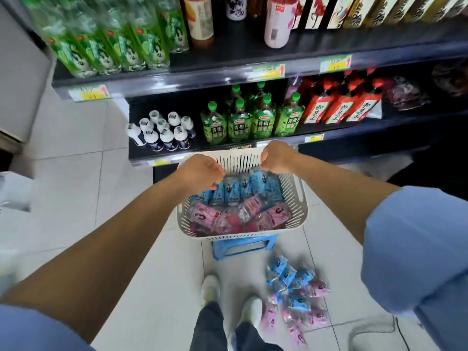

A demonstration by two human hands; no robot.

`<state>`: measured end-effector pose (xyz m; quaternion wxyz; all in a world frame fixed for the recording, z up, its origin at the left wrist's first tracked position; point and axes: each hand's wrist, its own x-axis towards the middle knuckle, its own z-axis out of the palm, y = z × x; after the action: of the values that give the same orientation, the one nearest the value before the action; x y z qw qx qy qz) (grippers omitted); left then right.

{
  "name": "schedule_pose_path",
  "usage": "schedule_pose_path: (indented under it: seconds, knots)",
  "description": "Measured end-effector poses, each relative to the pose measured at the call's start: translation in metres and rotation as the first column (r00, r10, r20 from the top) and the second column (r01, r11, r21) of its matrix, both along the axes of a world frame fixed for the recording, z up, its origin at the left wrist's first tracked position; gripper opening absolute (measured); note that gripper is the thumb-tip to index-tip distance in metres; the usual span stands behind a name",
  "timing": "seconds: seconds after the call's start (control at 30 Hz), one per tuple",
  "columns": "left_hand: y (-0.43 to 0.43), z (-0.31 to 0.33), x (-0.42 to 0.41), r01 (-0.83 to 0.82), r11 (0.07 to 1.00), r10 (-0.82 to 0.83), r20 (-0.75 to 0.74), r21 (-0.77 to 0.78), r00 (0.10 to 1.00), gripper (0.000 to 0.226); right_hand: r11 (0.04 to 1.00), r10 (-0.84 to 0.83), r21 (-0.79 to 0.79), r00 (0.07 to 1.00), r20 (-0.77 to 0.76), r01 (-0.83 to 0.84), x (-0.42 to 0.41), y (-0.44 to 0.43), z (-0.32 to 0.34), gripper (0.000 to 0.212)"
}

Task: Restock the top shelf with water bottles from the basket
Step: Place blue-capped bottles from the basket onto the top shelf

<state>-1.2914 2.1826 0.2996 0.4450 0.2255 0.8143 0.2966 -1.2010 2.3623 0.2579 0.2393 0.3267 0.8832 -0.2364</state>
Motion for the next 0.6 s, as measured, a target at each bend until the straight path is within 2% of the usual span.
schedule_pose_path:
  seconds: [0.03, 0.17, 0.27, 0.53, 0.6]
  knots:
    - [-0.001, -0.010, -0.002, -0.021, 1.000, 0.021, 0.005, -0.001, 1.000, 0.016, 1.000, -0.001, 0.021, 1.000, 0.031, 0.001, -0.001, 0.002, -0.018, 0.018]
    - [-0.001, -0.050, -0.010, -0.081, 0.996, 0.081, -0.013, -0.031, 0.997, 0.015, 0.995, -0.096, 0.048, 0.988, 0.117, 0.091, -0.001, 0.007, -0.091, 0.037]
    - [0.003, -0.085, -0.018, -0.071, 0.996, 0.069, -0.053, -0.050, 0.996, 0.019, 0.990, -0.141, 0.008, 0.977, 0.162, 0.142, -0.002, 0.011, -0.141, 0.027]
    - [0.006, -0.141, -0.029, -0.093, 0.994, 0.090, -0.065, -0.053, 0.994, 0.019, 0.932, -0.331, -0.097, 0.929, 0.165, 0.349, -0.007, 0.013, -0.221, 0.038]
    - [0.006, -0.151, -0.035, -0.103, 0.994, 0.100, -0.071, -0.042, 0.992, 0.018, 0.931, -0.346, -0.057, 0.920, 0.183, 0.361, -0.009, 0.014, -0.235, 0.045]
